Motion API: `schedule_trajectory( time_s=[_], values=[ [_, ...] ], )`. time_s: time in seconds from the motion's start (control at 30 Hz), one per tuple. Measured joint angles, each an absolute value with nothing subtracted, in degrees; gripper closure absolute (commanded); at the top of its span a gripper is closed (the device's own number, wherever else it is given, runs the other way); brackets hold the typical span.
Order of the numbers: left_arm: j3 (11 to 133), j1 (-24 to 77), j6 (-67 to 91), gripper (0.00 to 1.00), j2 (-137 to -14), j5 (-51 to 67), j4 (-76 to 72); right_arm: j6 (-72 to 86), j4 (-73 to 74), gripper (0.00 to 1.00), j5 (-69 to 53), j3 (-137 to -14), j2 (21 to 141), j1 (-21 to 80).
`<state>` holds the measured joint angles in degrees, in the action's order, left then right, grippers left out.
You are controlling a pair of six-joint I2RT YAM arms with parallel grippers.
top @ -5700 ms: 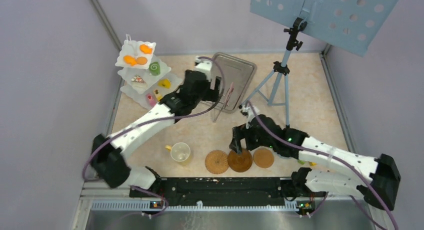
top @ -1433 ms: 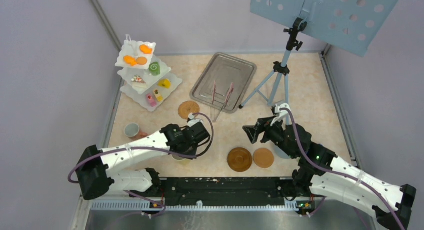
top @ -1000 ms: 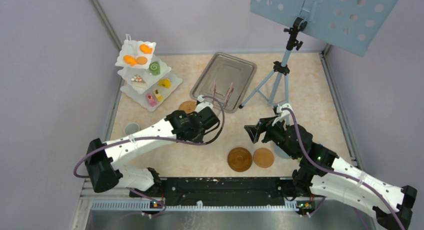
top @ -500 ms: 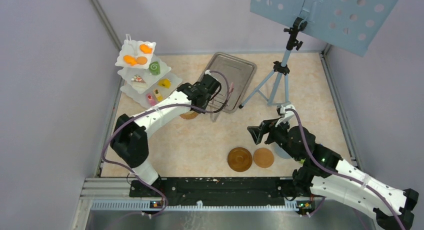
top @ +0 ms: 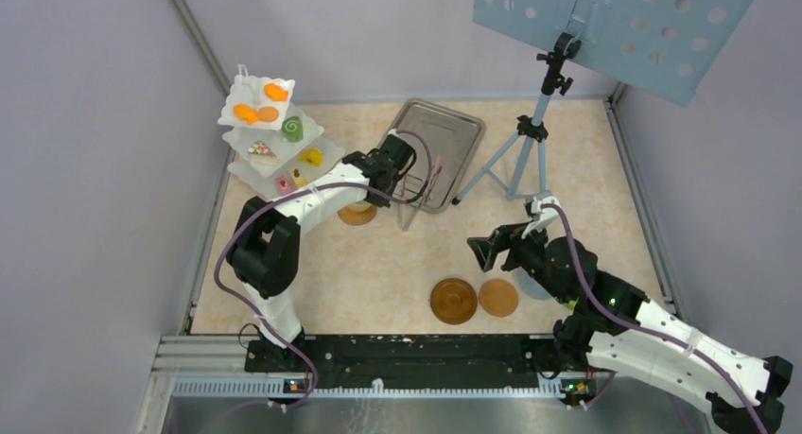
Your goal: Serve the afternoon tea
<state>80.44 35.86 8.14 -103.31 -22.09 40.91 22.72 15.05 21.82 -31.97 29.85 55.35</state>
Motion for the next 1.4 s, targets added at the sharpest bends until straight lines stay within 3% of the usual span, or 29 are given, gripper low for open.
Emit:
schedule_trajectory(
  time_s=[0.83,1.4],
  values=[
    [79.5,32.8,7.77,1.0,-103.31,-17.58,39.35,22.72,14.57,0.13,21.96,-31.97,32.71,55.35],
    [79.5,32.05,7.64,0.57,-103.13,-18.31,38.83,23.05,14.85,0.13,21.52,-32.03,33.23,55.35]
  ],
)
